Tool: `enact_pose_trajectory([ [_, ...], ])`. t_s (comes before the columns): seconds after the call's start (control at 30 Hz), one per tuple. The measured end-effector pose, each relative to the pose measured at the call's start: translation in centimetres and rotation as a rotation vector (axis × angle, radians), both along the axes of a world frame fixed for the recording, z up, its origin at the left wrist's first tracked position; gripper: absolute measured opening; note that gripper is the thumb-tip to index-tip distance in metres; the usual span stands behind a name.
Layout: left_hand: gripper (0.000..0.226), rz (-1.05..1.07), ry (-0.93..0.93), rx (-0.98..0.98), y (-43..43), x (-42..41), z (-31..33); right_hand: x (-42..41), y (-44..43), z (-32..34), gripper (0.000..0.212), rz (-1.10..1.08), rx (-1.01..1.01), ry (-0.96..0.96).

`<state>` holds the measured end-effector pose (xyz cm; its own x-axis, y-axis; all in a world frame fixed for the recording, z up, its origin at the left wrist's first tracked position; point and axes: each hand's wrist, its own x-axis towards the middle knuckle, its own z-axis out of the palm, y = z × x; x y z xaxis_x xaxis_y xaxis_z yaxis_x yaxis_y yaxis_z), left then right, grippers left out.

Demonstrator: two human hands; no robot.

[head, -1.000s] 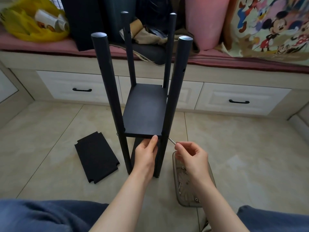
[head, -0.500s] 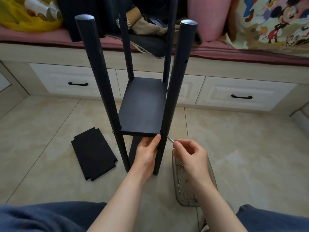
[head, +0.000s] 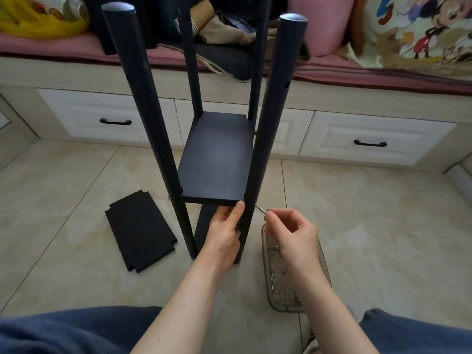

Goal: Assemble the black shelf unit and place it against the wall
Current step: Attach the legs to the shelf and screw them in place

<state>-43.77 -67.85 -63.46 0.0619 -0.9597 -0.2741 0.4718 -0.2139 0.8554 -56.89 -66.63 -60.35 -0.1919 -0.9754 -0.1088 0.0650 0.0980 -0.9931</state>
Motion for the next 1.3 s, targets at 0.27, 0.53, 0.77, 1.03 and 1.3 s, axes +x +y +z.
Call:
enact_pose_trajectory([
  [0.27,0.044,-0.024,-0.01,0.01,0.1,0.1,-0.2,0.5,0.1,-0.2,0.002,0.012,-0.037,0.067],
  [0.53,0.043,-0.029,0.007,0.016,0.2,0.2,0.1,0.9,-0.8,0.2,0.002,0.041,-0.052,0.088],
  [0.77,0.041,-0.033,0.003,0.032,0.4,0.1,0.7,0.8,-1.0,0.3,0.006,0.049,-0.098,0.163],
  [1.03,0.032,-0.046,0.009,0.038,0.4,0.2,0.9,1.1,-1.4,0.4,0.005,0.062,-0.09,0.137],
  [1.3,0.033,-0.04,0.021,0.045,0.4,0.2,0.9,1.0,-1.7,0.6,0.008,0.093,-0.105,0.179],
])
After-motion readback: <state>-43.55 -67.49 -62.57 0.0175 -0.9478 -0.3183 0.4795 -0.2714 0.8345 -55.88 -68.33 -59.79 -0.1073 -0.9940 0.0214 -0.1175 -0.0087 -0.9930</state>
